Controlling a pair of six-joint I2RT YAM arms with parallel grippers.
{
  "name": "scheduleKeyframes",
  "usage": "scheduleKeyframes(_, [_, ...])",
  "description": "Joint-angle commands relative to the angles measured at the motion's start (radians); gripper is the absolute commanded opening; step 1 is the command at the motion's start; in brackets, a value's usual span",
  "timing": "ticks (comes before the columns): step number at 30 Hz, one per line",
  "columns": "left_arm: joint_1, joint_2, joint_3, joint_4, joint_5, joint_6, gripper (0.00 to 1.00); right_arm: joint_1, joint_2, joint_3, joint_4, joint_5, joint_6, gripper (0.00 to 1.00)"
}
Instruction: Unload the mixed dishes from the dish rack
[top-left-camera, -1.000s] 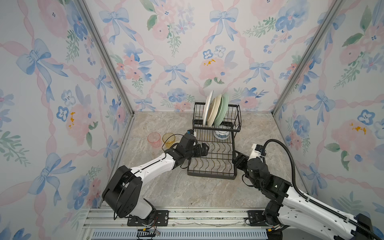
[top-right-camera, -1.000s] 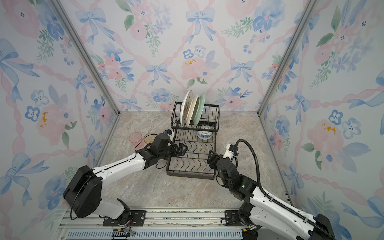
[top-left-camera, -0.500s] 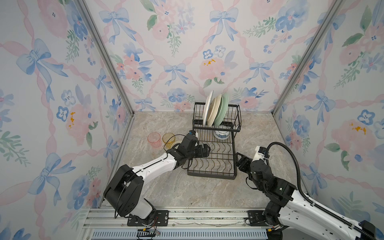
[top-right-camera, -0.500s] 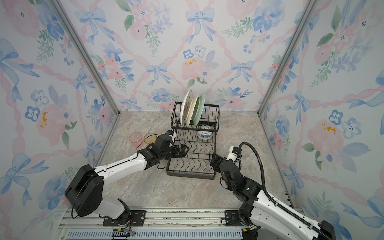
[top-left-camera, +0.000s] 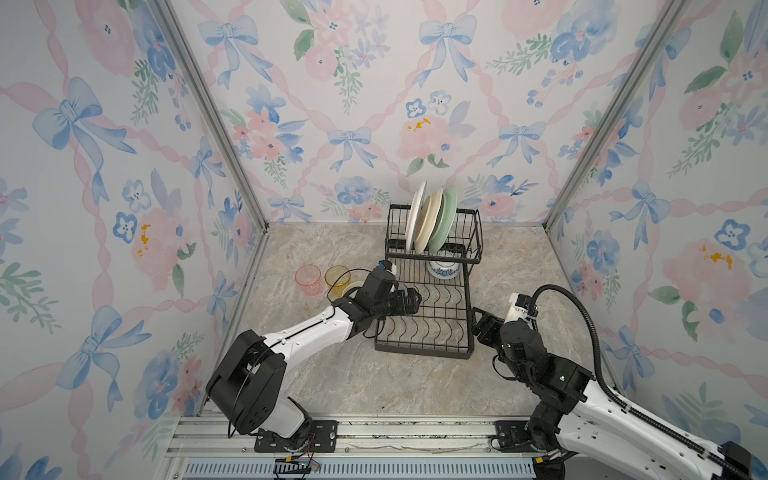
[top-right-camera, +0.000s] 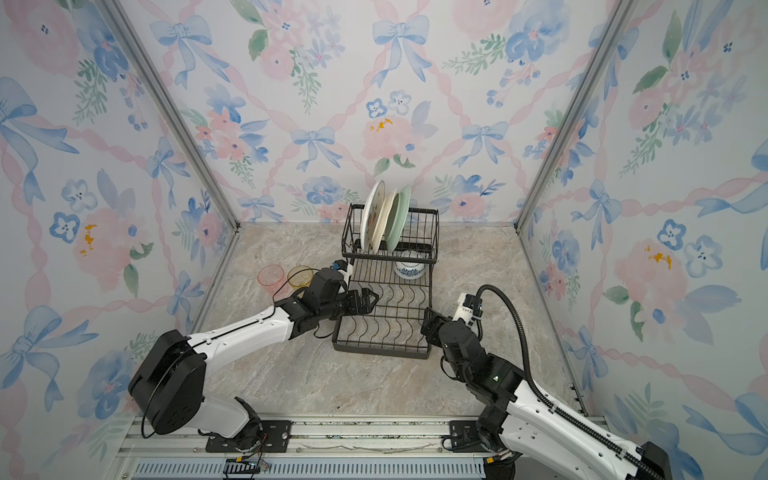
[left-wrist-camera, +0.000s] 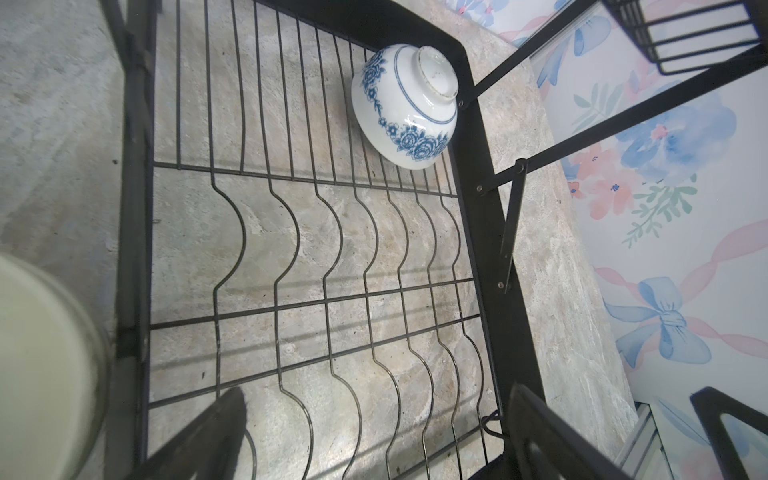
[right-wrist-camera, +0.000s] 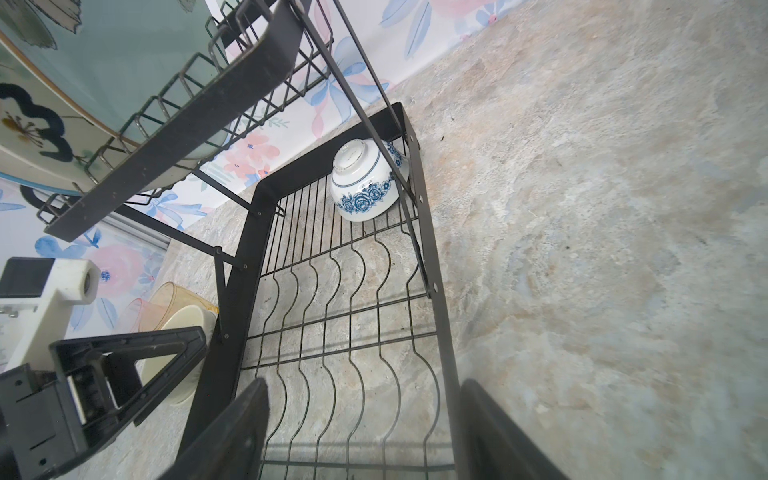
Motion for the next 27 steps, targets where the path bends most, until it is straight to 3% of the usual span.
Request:
scheduleKeyframes(1, [-0.007, -0.064, -0.039, -0.022, -0.023, 0.03, 0.98, -0.023, 0.011, 0.051, -0.085, -0.037, -0.055, 0.76])
scheduleKeyframes(9, [-0.007, -0.198, -0.127, -0.03, -0.061, 0.014, 0.98, -0.068, 0.074, 0.212, -0.181, -0.182, -0.185, 0.81])
scheduleKeyframes(18, [-0.007, -0.344, -0.167, -0.045, -0.074, 0.031, 0.98, -0.067, 0.236, 0.452, -0.062, -0.377, -0.36, 0.81])
scheduleKeyframes(27, [-0.002, -0.442, -0.169, -0.091, -0.082, 0.049, 0.98, -0.111, 0.461, 0.685, 0.0, -0.398, -0.491, 0.73])
